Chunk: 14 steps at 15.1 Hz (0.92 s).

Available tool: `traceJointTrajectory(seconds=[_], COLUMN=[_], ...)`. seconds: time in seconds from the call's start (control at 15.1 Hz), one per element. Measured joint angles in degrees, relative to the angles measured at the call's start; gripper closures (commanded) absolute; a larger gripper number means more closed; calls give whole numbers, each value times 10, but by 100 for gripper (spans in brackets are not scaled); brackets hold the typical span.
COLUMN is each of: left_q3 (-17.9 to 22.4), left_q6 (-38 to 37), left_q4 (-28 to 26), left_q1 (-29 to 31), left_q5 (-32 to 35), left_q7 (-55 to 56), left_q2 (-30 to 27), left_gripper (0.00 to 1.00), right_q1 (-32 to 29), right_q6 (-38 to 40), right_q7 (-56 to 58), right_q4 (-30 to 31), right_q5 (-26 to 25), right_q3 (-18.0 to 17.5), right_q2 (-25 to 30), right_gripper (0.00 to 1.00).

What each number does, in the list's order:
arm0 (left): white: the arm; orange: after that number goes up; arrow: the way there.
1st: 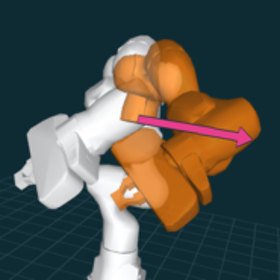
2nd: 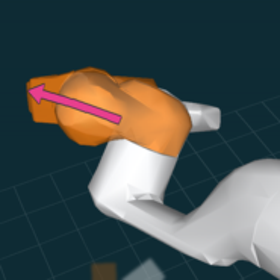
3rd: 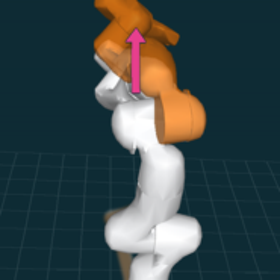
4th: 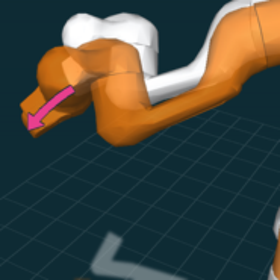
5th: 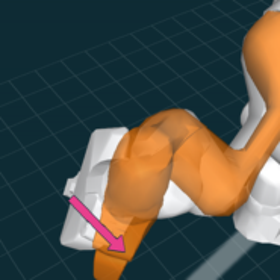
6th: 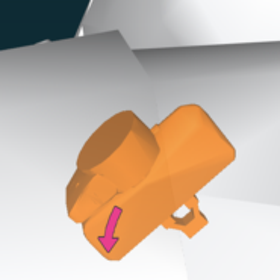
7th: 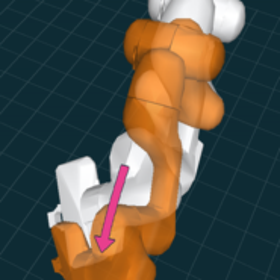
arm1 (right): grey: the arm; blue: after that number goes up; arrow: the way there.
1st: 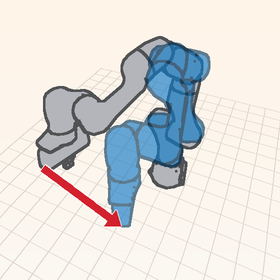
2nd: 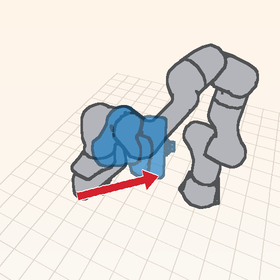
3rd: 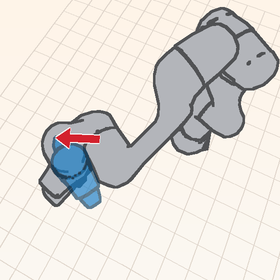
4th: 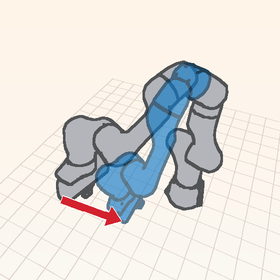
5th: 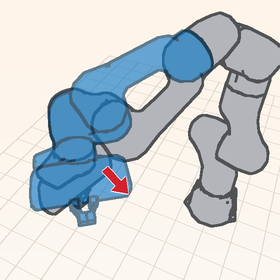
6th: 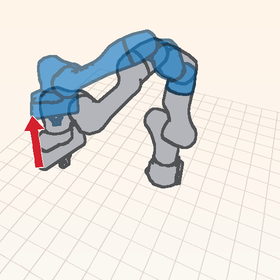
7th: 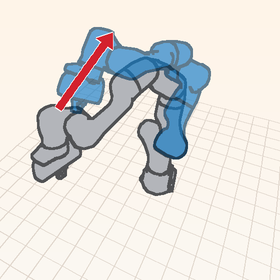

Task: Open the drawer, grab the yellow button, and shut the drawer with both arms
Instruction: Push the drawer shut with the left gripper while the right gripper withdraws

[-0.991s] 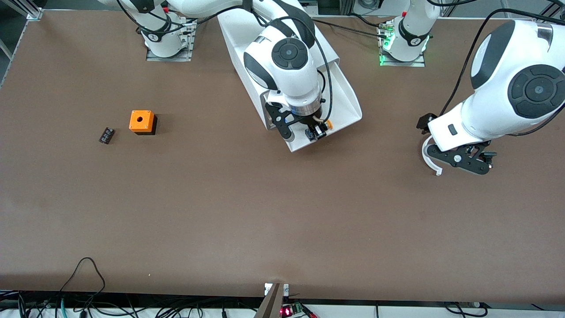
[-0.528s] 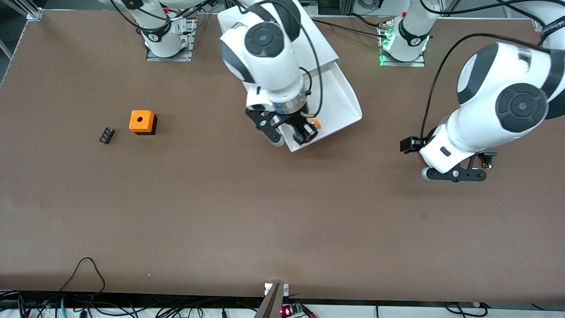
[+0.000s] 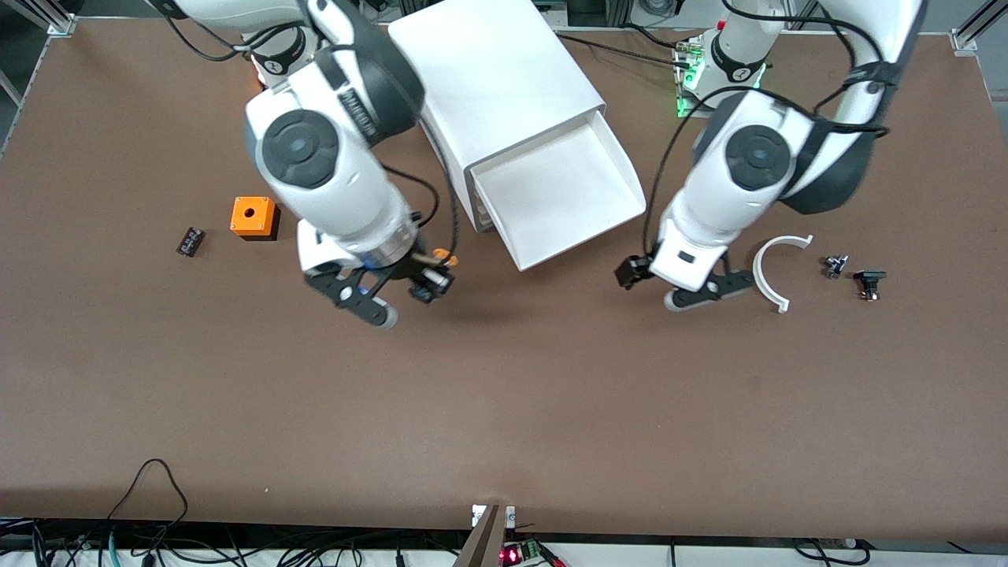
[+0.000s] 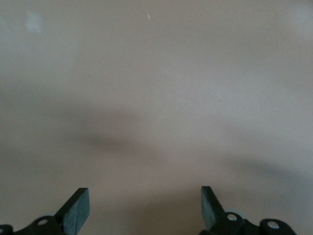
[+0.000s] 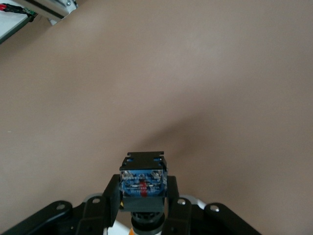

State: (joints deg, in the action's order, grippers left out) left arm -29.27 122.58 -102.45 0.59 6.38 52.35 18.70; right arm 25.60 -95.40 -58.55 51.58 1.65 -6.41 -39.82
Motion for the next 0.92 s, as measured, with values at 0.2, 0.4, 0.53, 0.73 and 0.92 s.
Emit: traceJointTrajectory(seconds=[0.2,0.4,0.53,0.73,0.92], left_q3=[-9,-10,-19,-47,-76], left_q6=[24,25,22,-9,-41], left_q4=[-41,-59,-63,-67,-68], left_q1=[-26,-42,-54,-60,-60], left_q5=[0,0,0,0,-2], left_q7=[64,100,132,156,163], left_q2=[-2,-3,-3,-8,-10], left_gripper=[0,0,0,0,0], right_q1=[-45,-94,-131,-185,-233], right_q6=[20,42,57,59,38], right_q7=[107,219,289,389,476], right_q4=[0,0,3,20,52], right_q5=[0,0,0,-2,-6], right_q3=[1,4,5,7,9], right_q2=[0,0,0,-2,-3], right_gripper=[100,100,100,100,100])
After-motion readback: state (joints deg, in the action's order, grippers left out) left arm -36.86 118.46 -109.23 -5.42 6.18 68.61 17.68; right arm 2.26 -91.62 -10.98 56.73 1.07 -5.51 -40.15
